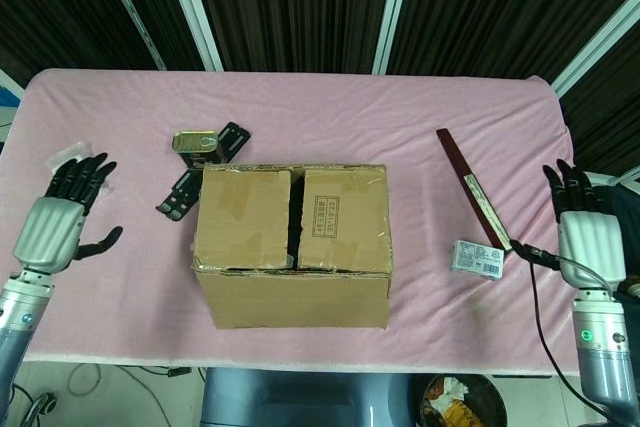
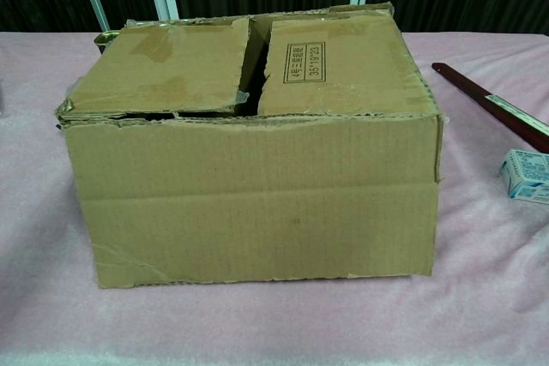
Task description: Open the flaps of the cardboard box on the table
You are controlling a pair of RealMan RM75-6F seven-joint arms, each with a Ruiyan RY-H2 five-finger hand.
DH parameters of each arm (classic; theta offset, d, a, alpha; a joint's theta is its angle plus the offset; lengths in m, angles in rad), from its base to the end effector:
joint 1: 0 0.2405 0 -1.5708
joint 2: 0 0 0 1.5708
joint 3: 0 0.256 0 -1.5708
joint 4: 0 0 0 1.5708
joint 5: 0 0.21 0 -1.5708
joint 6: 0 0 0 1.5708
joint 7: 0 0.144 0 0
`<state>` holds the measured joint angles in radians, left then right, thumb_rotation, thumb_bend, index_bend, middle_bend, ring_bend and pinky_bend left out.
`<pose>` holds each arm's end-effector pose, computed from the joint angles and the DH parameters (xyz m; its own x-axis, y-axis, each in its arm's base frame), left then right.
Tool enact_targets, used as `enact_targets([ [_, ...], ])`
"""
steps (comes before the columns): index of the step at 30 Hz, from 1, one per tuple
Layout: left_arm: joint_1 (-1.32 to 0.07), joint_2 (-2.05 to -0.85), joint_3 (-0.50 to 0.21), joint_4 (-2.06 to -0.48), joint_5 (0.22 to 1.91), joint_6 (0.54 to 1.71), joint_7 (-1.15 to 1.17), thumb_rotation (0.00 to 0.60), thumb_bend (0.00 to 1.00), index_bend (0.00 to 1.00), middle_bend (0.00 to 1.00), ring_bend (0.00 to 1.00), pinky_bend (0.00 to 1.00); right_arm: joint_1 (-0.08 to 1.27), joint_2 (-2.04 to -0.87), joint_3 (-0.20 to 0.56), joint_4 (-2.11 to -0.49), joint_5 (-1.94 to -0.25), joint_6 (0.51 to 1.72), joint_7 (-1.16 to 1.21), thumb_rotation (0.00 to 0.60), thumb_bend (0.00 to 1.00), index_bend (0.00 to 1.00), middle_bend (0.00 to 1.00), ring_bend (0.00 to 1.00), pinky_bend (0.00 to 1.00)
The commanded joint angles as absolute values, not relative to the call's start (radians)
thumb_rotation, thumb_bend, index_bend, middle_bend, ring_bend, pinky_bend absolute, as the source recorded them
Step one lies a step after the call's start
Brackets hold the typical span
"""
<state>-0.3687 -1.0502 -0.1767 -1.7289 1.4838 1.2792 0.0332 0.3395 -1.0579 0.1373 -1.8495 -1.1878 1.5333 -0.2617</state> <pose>-0.2232 0.2784 0.1614 0.3831 -0.0213 0.9235 0.8835 -0.2834 -0.3730 -0.2432 -0.2583 0.1868 0.4207 0.1555 0.8938 -0.9070 0.0496 0.4183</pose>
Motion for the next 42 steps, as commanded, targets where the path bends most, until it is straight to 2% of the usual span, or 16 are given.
enact_targets([
  [1, -0.477, -0.970, -0.214, -1.825, 1.492, 1.142, 0.073, 0.600, 0.25, 0.00, 0.00, 0.00, 0.00, 0.294, -1.089, 0.127, -1.756, -1.178, 1.543, -0.202, 0.457, 0.16, 0.00, 0.00, 0.00, 0.24],
  [6, -0.647, -0.905, -0.271, -1.896, 1.417, 0.900, 0.129, 0.600, 0.26, 0.00, 0.00, 0.00, 0.00, 0.273, -1.127, 0.141, -1.662, -1.197, 1.538, -0.112, 0.452, 0.16, 0.00, 0.00, 0.00, 0.24],
  [8, -0.726, -0.892, -0.290, -1.901, 1.383, 0.792, 0.161, 0.600, 0.30, 0.00, 0.00, 0.00, 0.00, 0.269, -1.135, 0.146, -1.631, -1.205, 1.533, -0.090, 0.445, 0.16, 0.00, 0.00, 0.00, 0.24],
  [12, -0.893, -0.888, -0.319, -1.881, 1.313, 0.574, 0.200, 0.600, 0.52, 0.01, 0.00, 0.00, 0.01, 0.263, -1.143, 0.159, -1.604, -1.211, 1.520, -0.051, 0.451, 0.15, 0.00, 0.00, 0.00, 0.24],
  [14, -0.970, -0.906, -0.331, -1.862, 1.275, 0.488, 0.201, 0.600, 0.62, 0.03, 0.02, 0.00, 0.06, 0.259, -1.145, 0.166, -1.594, -1.219, 1.517, -0.026, 0.461, 0.15, 0.00, 0.00, 0.00, 0.24],
  [17, -1.066, -0.952, -0.334, -1.821, 1.225, 0.399, 0.201, 0.600, 0.73, 0.10, 0.11, 0.06, 0.16, 0.254, -1.146, 0.175, -1.584, -1.226, 1.512, -0.001, 0.469, 0.16, 0.00, 0.00, 0.00, 0.24],
  [19, -1.117, -0.988, -0.327, -1.791, 1.210, 0.374, 0.217, 0.600, 0.79, 0.15, 0.18, 0.12, 0.22, 0.250, -1.146, 0.182, -1.581, -1.229, 1.510, 0.014, 0.472, 0.16, 0.00, 0.00, 0.00, 0.24],
  [22, -1.157, -1.030, -0.309, -1.763, 1.213, 0.371, 0.252, 0.600, 0.82, 0.18, 0.22, 0.15, 0.25, 0.247, -1.146, 0.186, -1.579, -1.231, 1.506, 0.025, 0.475, 0.16, 0.00, 0.00, 0.00, 0.24],
  [32, -1.268, -1.154, -0.209, -1.672, 1.131, 0.365, 0.327, 0.600, 0.86, 0.23, 0.29, 0.20, 0.27, 0.238, -1.151, 0.198, -1.569, -1.239, 1.480, 0.037, 0.485, 0.16, 0.00, 0.00, 0.00, 0.24],
  [38, -1.307, -1.165, -0.156, -1.671, 1.100, 0.374, 0.355, 0.600, 0.94, 0.35, 0.48, 0.37, 0.41, 0.232, -1.153, 0.205, -1.572, -1.247, 1.476, 0.038, 0.494, 0.16, 0.00, 0.00, 0.00, 0.24],
  [42, -1.320, -1.134, -0.134, -1.691, 1.083, 0.387, 0.363, 0.600, 0.97, 0.40, 0.55, 0.42, 0.45, 0.228, -1.154, 0.209, -1.574, -1.249, 1.471, 0.042, 0.494, 0.16, 0.00, 0.00, 0.00, 0.24],
])
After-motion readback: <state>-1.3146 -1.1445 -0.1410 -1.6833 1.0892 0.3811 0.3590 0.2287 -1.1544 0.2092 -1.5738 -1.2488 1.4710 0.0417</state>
